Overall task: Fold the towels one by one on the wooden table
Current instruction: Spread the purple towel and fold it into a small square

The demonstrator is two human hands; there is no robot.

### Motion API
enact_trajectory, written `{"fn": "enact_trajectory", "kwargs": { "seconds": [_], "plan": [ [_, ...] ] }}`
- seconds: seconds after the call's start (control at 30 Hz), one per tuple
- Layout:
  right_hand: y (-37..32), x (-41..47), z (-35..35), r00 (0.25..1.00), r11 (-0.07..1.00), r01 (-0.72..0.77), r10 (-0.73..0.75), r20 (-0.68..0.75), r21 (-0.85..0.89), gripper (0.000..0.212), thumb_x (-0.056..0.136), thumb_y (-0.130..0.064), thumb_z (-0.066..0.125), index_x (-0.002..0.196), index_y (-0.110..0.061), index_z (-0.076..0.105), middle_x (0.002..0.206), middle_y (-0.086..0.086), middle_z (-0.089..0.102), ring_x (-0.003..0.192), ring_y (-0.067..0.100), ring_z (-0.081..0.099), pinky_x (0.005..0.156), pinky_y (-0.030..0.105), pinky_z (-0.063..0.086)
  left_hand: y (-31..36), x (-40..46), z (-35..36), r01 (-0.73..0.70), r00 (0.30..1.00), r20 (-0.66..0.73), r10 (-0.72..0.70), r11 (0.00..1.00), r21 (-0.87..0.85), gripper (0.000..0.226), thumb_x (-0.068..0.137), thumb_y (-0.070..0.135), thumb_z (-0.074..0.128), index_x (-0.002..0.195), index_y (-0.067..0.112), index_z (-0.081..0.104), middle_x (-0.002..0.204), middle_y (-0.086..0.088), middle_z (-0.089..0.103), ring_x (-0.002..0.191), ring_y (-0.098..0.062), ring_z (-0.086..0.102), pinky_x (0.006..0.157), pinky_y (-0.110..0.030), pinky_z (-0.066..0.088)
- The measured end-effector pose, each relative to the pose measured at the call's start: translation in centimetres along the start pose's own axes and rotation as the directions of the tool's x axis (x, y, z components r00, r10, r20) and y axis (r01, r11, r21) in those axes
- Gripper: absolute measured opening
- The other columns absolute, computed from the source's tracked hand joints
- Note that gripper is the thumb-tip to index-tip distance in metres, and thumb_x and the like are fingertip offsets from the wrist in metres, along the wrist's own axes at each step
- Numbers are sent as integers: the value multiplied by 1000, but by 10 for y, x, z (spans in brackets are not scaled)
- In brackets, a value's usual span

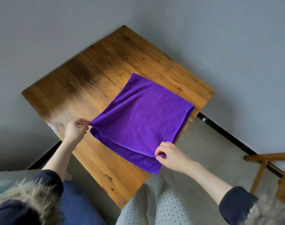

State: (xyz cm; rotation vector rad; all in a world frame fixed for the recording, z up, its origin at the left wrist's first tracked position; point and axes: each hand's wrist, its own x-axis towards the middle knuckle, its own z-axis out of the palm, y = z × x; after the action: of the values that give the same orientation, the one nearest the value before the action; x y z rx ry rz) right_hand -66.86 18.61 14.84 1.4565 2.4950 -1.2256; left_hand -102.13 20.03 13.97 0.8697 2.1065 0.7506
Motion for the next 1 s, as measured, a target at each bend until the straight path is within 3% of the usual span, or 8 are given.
{"fn": "enact_trajectory", "kwargs": {
  "seconds": [0.07,0.17,0.23,0.4,0.53,0.67,0.83,1.0],
  "plan": [
    [8,0,19,989,993,-108,113,93,-50,14,87,-26,58,93,-16,66,99,-2,57,98,17,48,94,28,36,-18,-4,6,15,999,34,-20,991,131,22,87,-2,48,88,11,65,96,-19,64,93,-36,62,86,-46,51],
    [16,3,37,975,970,-216,207,-83,-116,25,91,-32,53,110,-18,62,116,-2,54,112,17,45,98,27,32,-32,-9,15,-111,993,76,88,918,381,28,87,2,49,111,9,61,120,-18,56,108,-36,55,92,-42,45],
    [17,10,40,959,959,-225,187,-213,-172,37,94,-32,49,126,-16,53,132,2,47,123,20,38,103,28,28,-35,-9,23,-275,961,148,232,803,529,37,87,4,51,124,10,55,135,-20,43,124,-39,42,100,-47,38],
    [25,54,28,923,911,-351,297,-246,-216,65,93,-43,46,148,-23,18,157,8,5,143,29,6,114,45,19,-25,0,56,-566,817,351,458,514,645,50,90,16,55,138,15,44,151,-15,28,140,-39,20,106,-53,28],
    [40,85,19,876,847,-483,464,-132,-224,92,82,-61,53,148,-30,-3,156,10,-13,143,36,-5,111,55,18,-29,3,90,-531,848,401,348,560,636,57,94,35,48,146,27,26,157,-7,10,144,-33,7,111,-57,14],
    [52,102,14,867,813,-476,497,-27,-336,105,74,-71,54,147,-31,-10,154,12,-22,140,43,-13,110,59,12,-43,-7,105,-448,893,311,325,588,674,60,92,39,47,147,32,21,158,0,4,144,-30,3,110,-62,6],
    [63,139,-22,908,824,-328,410,86,-463,107,73,-69,57,146,-33,-12,153,10,-24,140,42,-16,111,58,9,-43,-25,113,-331,942,203,266,646,688,61,91,42,47,146,32,23,158,0,7,144,-31,6,106,-66,11],
    [57,201,-61,952,821,-83,234,199,-565,107,73,-60,65,146,-36,-9,154,7,-25,141,34,-18,113,55,5,-36,-52,124,-185,977,61,206,659,729,58,89,43,51,142,26,36,154,-7,25,138,-36,25,95,-63,30]
  ]
}}
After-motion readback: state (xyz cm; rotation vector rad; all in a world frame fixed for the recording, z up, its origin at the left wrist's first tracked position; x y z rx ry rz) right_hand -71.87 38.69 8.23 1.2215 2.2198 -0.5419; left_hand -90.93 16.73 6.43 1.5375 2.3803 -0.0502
